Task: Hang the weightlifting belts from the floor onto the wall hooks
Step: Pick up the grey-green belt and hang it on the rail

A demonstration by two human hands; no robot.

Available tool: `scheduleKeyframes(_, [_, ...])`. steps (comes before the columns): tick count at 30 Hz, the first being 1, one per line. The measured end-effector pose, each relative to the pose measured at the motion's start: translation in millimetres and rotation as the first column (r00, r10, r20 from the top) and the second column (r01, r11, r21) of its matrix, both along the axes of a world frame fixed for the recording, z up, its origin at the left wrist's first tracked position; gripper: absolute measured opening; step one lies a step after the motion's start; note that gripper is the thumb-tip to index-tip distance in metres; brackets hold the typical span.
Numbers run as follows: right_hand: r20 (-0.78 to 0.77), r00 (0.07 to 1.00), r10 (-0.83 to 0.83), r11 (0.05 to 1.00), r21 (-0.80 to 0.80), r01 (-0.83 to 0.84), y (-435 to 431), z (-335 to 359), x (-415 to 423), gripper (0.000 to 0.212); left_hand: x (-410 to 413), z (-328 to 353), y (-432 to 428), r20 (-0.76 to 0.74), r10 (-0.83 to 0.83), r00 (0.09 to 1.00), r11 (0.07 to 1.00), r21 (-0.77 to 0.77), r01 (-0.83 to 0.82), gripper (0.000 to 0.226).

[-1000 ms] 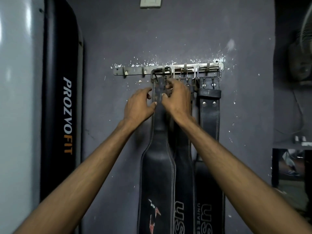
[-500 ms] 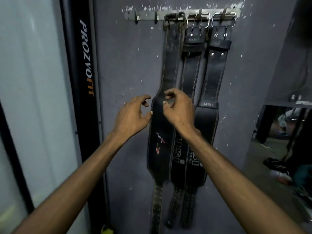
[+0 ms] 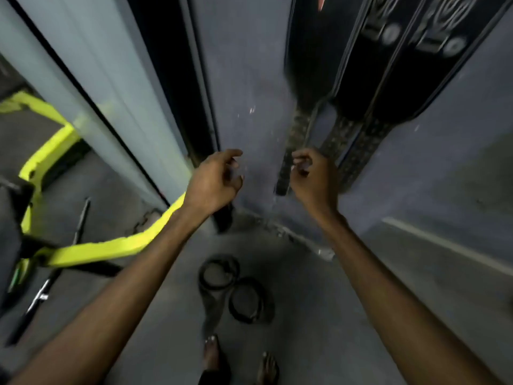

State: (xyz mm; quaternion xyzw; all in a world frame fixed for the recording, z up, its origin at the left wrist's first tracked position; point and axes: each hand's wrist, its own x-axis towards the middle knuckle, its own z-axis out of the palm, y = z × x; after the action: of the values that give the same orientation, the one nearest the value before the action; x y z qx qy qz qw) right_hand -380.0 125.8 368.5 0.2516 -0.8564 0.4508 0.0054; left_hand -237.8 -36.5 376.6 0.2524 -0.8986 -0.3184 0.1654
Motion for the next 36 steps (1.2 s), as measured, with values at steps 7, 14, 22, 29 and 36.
scheduleKeyframes(7, [0.320, 0.947, -0.012, 0.971, 0.228, -0.065, 30.7, -238.9, 71.6, 0.020, 70.7, -229.3, 19.2, 0.333, 0.031, 0.942, 0.981, 0.173, -0.093, 0.046])
scheduleKeyframes(14, [0.516, 0.855, -0.059, 0.911, 0.377, -0.165, 59.3, -480.1, 154.9, 0.013, 131.8, -470.1, 49.7, 0.514, -0.038, 0.857, 0.941, 0.308, -0.143, 0.046])
scheduleKeyframes(22, [0.661, 0.750, -0.019, 0.859, 0.395, -0.326, 59.8, -736.6, 241.8, 0.021, 200.7, -716.2, 82.5, 0.612, -0.050, 0.789, 0.871, 0.414, -0.266, 0.050])
scheduleKeyframes(29, [0.599, 0.788, 0.143, 0.628, 0.561, -0.540, 43.9, -854.3, 270.1, 0.034, 239.3, -833.3, 86.3, 0.652, -0.040, 0.757, 0.840, 0.433, -0.328, 0.046])
scheduleKeyframes(36, [0.488, 0.872, 0.034, 0.779, 0.534, -0.329, 40.2, -803.9, 266.5, 0.020, 238.8, -794.7, 80.0, 0.609, -0.079, 0.790, 0.793, 0.518, -0.320, 0.049])
